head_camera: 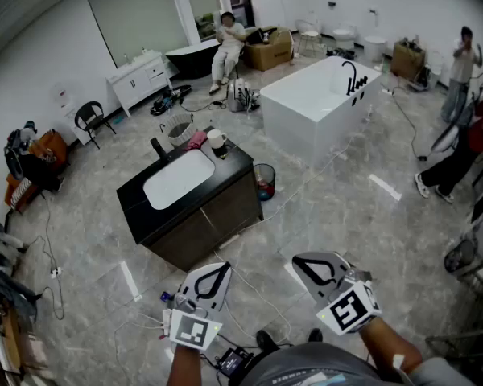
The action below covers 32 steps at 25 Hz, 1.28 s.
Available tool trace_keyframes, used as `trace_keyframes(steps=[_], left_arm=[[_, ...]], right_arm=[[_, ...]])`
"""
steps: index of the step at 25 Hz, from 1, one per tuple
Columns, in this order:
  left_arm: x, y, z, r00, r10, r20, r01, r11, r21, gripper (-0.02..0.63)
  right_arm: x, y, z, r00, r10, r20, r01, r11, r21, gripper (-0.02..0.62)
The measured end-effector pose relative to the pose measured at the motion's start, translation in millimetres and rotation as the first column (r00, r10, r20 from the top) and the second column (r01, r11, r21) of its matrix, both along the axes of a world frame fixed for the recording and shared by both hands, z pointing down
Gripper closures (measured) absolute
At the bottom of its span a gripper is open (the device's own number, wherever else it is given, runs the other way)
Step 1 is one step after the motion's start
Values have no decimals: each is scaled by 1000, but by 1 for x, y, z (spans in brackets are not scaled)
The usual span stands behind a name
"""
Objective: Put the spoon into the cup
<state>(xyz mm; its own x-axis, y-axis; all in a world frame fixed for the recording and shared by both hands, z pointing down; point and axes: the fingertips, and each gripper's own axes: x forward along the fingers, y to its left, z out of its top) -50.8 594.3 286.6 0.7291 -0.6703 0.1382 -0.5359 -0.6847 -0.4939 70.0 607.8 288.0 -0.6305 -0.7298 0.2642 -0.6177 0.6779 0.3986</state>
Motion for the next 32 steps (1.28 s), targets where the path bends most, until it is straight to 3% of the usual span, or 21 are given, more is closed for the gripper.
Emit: trace_keyframes(steps=[14, 24, 32], left_arm=[[-18, 21, 3, 1000, -22, -2, 22, 1000, -13, 603], [-11, 8, 9, 999, 41, 23, -41, 999, 34, 603], [-19, 0, 23, 999, 47, 25, -45, 998, -49, 603]], right_arm=[[-10, 12, -4, 1000, 7, 25, -7, 1000, -1, 565], [-5, -1, 7, 997, 50, 63, -49, 999, -22, 563], [-5, -8, 7, 995, 84, 55, -83, 996, -18, 563]])
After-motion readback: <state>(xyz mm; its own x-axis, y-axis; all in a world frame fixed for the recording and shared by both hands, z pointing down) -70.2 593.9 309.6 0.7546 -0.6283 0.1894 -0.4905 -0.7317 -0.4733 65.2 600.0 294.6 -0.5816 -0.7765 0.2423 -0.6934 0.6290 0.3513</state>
